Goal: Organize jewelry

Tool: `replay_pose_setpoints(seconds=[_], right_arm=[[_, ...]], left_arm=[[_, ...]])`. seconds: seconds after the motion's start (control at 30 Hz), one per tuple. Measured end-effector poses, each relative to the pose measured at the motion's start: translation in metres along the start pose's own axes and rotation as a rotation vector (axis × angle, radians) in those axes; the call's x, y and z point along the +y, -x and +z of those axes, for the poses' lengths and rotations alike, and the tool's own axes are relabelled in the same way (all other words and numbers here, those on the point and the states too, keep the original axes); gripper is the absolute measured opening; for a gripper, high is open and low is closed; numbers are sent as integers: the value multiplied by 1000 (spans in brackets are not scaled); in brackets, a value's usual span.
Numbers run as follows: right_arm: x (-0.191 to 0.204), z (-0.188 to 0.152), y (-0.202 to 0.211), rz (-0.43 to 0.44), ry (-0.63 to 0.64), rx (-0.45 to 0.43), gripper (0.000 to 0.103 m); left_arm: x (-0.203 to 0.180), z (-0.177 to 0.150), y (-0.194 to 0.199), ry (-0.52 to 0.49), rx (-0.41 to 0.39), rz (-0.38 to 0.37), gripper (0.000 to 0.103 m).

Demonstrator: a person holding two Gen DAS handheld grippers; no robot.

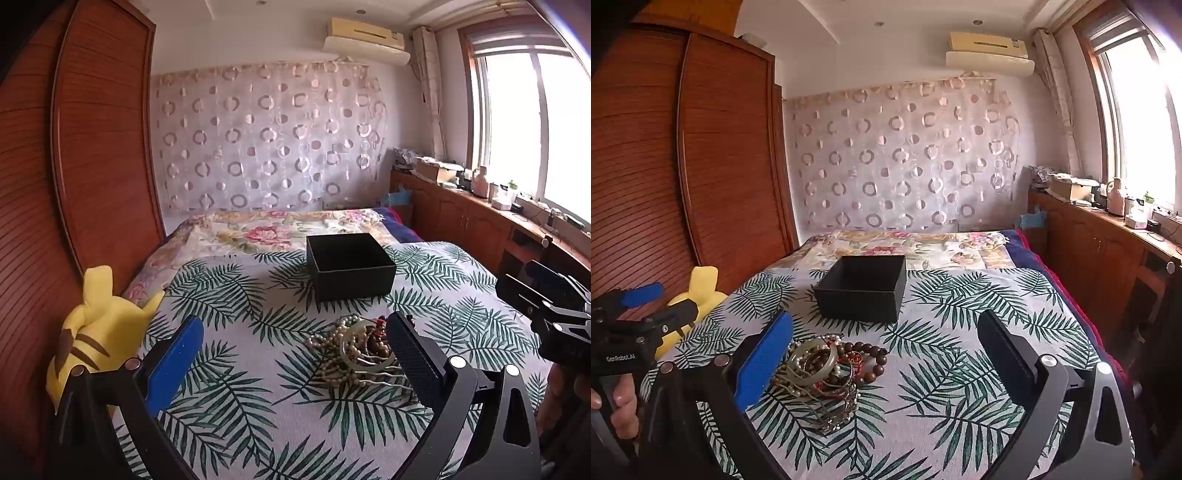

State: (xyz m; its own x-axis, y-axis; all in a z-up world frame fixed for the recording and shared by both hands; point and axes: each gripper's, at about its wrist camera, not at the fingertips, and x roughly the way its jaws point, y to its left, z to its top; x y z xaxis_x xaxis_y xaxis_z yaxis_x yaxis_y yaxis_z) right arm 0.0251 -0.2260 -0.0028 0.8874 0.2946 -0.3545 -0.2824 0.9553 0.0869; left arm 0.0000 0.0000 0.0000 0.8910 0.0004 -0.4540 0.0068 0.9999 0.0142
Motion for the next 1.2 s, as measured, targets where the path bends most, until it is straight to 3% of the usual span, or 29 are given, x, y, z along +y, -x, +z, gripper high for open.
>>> replay_pose_setpoints(seconds=[1.2], right_arm=[[2,-2,-2,0,6,8,101]], left_arm=[[3,7,3,-1,-10,2,95]])
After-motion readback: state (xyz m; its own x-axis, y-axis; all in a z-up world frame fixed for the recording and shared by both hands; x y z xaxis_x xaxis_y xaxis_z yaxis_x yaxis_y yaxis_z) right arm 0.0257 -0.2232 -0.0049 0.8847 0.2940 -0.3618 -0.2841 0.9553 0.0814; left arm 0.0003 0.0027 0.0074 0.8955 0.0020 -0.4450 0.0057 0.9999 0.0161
